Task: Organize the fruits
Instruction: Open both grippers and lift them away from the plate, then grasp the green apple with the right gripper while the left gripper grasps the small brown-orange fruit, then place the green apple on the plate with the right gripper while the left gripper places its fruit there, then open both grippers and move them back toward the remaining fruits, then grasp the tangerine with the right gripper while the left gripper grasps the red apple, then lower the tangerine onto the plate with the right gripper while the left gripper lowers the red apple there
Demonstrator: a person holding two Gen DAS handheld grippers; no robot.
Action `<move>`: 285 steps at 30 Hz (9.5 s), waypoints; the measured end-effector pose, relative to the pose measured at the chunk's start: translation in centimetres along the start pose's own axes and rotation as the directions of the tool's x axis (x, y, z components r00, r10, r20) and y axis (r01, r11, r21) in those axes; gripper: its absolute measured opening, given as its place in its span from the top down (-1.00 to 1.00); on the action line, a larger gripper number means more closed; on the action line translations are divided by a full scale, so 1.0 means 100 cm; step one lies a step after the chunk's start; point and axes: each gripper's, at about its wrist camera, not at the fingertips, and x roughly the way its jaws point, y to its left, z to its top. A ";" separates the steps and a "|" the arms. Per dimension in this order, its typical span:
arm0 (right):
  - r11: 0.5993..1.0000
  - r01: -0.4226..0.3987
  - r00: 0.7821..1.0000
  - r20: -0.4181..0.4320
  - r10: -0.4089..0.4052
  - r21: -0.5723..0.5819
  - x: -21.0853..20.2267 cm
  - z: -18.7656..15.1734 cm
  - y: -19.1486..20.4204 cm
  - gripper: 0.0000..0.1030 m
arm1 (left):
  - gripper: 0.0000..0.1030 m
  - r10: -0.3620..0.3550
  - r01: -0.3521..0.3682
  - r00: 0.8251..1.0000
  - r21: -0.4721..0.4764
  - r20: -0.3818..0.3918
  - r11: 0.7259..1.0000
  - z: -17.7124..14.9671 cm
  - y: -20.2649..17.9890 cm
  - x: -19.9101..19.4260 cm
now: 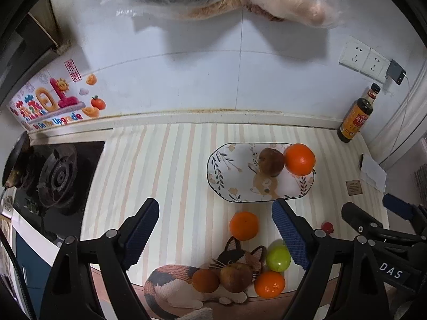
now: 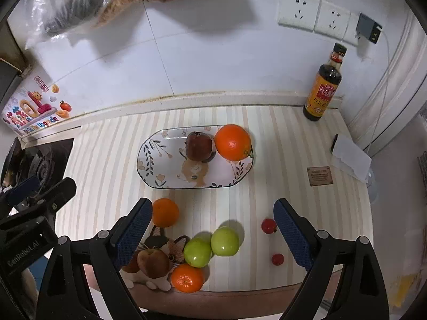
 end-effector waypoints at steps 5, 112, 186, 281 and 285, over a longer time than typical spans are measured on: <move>1.000 0.004 0.999 0.038 -0.005 0.013 -0.016 -0.008 0.002 -0.83 | -0.68 -0.006 0.006 1.000 -0.014 0.022 1.000 -0.006 0.002 -0.012; 0.961 -0.193 0.939 -0.245 0.240 0.198 0.216 0.013 -0.022 -0.16 | -0.01 -0.208 0.179 0.907 -0.112 -0.366 0.977 0.043 -0.009 0.191; 0.991 -0.121 0.989 -0.081 0.126 0.061 0.020 -0.036 -0.017 -0.84 | -0.72 -0.044 0.034 0.987 -0.067 -0.154 0.997 -0.033 0.008 0.027; 0.956 -0.290 0.892 -0.350 0.286 0.043 0.263 0.035 0.053 -0.31 | -0.27 -0.221 0.126 0.809 -0.207 -0.544 0.970 0.049 0.012 0.269; 0.954 -0.289 0.878 -0.376 0.295 0.075 0.268 0.034 0.049 -0.52 | -0.27 -0.189 0.102 0.816 -0.186 -0.547 0.977 0.048 0.009 0.273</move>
